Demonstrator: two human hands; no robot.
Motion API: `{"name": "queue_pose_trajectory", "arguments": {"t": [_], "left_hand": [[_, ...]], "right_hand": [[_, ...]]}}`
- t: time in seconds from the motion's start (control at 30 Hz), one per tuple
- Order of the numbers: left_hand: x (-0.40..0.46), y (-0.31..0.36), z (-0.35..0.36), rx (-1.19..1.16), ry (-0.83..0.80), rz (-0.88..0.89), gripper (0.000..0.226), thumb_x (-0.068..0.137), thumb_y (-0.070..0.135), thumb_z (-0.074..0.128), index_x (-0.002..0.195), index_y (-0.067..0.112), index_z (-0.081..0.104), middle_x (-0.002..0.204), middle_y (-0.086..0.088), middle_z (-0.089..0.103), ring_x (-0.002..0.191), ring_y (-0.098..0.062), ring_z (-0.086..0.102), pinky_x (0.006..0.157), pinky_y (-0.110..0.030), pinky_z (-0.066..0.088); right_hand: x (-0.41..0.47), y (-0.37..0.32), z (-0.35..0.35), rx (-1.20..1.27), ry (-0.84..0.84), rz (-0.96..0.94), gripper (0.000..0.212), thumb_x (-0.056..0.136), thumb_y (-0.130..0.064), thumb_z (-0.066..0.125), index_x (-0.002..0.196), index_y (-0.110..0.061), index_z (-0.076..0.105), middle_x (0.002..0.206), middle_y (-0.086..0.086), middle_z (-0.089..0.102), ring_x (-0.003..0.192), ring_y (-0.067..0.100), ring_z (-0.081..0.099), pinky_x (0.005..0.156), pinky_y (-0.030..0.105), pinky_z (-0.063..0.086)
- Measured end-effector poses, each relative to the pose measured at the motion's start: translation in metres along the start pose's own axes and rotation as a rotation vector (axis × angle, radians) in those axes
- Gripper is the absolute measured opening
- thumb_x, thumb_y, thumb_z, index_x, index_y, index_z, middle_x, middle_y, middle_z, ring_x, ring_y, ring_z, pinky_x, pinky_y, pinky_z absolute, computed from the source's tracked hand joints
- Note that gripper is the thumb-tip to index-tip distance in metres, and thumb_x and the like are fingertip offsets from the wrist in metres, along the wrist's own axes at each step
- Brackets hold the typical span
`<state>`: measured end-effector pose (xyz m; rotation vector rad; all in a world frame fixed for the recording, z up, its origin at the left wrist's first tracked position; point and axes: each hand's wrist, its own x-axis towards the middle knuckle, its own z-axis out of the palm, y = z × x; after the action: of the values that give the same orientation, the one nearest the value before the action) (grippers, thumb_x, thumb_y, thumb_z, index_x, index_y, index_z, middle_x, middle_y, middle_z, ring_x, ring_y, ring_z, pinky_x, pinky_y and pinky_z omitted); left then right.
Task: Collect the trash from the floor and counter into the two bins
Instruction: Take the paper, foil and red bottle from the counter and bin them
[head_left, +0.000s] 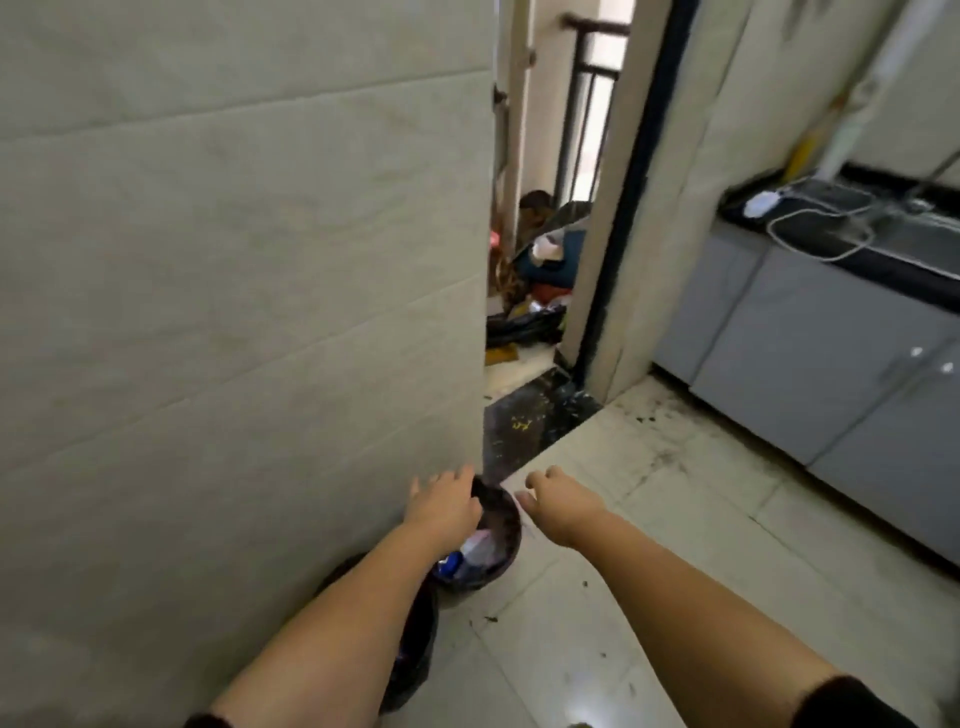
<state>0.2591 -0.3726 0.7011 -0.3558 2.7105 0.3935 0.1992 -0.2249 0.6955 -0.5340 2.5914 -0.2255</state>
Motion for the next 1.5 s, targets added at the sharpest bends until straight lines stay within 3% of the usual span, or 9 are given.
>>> {"name": "queue_pose_trajectory", "arguments": {"t": [0.13, 0.27, 0.47, 0.8, 1.07, 1.5], "left_hand": [[0.009, 0.115, -0.006, 0.080, -0.023, 0.306, 0.053, 0.096, 0.027, 0.036, 0.148, 0.020, 0.026, 0.141, -0.010, 0.050, 0.129, -0.031, 0.048, 0.114, -0.050, 0.031], [0.011, 0.220, 0.007, 0.164, -0.085, 0.519, 0.054, 0.097, 0.028, 0.035, 0.149, 0.021, 0.025, 0.146, -0.008, 0.045, 0.134, -0.028, 0.044, 0.117, -0.048, 0.025], [-0.004, 0.400, 0.043, 0.372, -0.080, 0.778, 0.056, 0.096, 0.031, 0.037, 0.149, 0.021, 0.024, 0.147, -0.010, 0.045, 0.132, -0.030, 0.046, 0.110, -0.044, 0.036], [-0.045, 0.620, 0.104, 0.413, -0.074, 1.020, 0.054, 0.095, 0.030, 0.038, 0.147, 0.021, 0.027, 0.145, -0.009, 0.045, 0.134, -0.027, 0.042, 0.116, -0.045, 0.025], [-0.030, 0.742, 0.127, 0.453, -0.101, 1.150, 0.052, 0.093, 0.028, 0.039, 0.144, 0.020, 0.032, 0.142, -0.010, 0.048, 0.132, -0.029, 0.045, 0.114, -0.045, 0.031], [0.103, 0.980, 0.102, 0.514, -0.121, 1.354, 0.056, 0.098, 0.029, 0.037, 0.150, 0.018, 0.021, 0.146, -0.013, 0.041, 0.133, -0.033, 0.043, 0.108, -0.046, 0.037]], "right_hand": [[-0.059, 0.109, -0.024, 0.093, 0.100, 0.259, 0.047, 0.100, -0.042, 0.030, 0.134, -0.013, 0.042, 0.136, 0.017, 0.046, 0.122, 0.035, 0.050, 0.100, 0.044, 0.043], [-0.135, 0.213, -0.038, 0.164, 0.196, 0.486, 0.046, 0.100, -0.041, 0.029, 0.131, -0.010, 0.045, 0.135, 0.016, 0.048, 0.122, 0.035, 0.050, 0.099, 0.044, 0.043], [-0.269, 0.362, -0.044, 0.232, 0.333, 0.811, 0.042, 0.101, -0.036, 0.029, 0.122, -0.008, 0.050, 0.127, 0.017, 0.052, 0.116, 0.035, 0.054, 0.095, 0.041, 0.044], [-0.397, 0.537, -0.052, 0.238, 0.449, 1.023, 0.040, 0.100, -0.037, 0.031, 0.119, -0.009, 0.051, 0.123, 0.015, 0.051, 0.110, 0.036, 0.056, 0.088, 0.041, 0.047], [-0.411, 0.637, -0.073, 0.276, 0.499, 1.088, 0.039, 0.100, -0.040, 0.032, 0.119, -0.012, 0.052, 0.122, 0.012, 0.052, 0.108, 0.034, 0.058, 0.088, 0.043, 0.047], [-0.332, 0.828, -0.157, 0.398, 0.576, 1.267, 0.039, 0.100, -0.041, 0.032, 0.120, -0.014, 0.052, 0.121, 0.010, 0.051, 0.107, 0.031, 0.058, 0.086, 0.044, 0.050]]}}
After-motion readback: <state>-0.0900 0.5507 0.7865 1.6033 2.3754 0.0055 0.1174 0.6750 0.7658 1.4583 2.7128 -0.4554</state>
